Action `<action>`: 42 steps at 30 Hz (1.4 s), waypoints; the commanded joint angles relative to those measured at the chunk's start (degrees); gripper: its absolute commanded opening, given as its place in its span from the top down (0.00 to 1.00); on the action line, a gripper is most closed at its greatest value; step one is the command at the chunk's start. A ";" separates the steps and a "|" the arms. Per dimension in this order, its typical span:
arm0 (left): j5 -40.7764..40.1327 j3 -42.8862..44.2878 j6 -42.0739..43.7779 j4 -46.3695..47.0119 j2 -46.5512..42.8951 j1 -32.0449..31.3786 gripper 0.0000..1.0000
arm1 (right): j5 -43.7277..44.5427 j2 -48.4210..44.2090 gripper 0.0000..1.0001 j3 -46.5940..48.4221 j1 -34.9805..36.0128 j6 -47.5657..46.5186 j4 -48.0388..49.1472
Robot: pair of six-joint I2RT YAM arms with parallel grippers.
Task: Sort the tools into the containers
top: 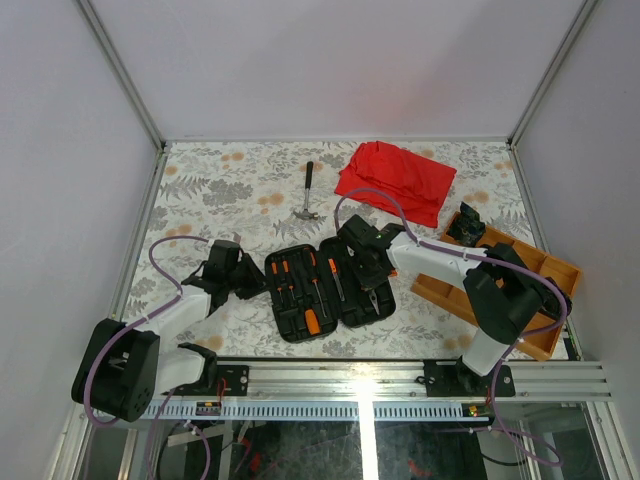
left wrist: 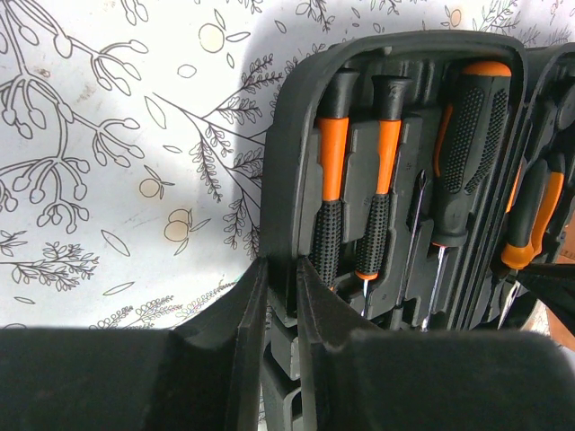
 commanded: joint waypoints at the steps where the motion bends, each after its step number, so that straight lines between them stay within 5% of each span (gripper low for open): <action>1: 0.76 -0.09 0.86 1.32 1.87 -1.53 0.91 | -14.81 22.17 1.00 -12.10 4.58 6.44 18.46; 11: 0.98 -0.31 0.54 1.59 1.62 -1.85 0.92 | -18.26 26.37 1.00 -11.79 5.37 8.10 23.17; 20: 0.73 -0.01 0.62 1.32 1.64 -2.06 0.92 | -13.55 20.02 0.99 -9.21 5.29 6.87 19.41; 42: 0.78 0.17 0.35 1.86 1.93 -3.32 0.93 | -22.43 41.69 1.00 -10.51 9.96 14.13 35.49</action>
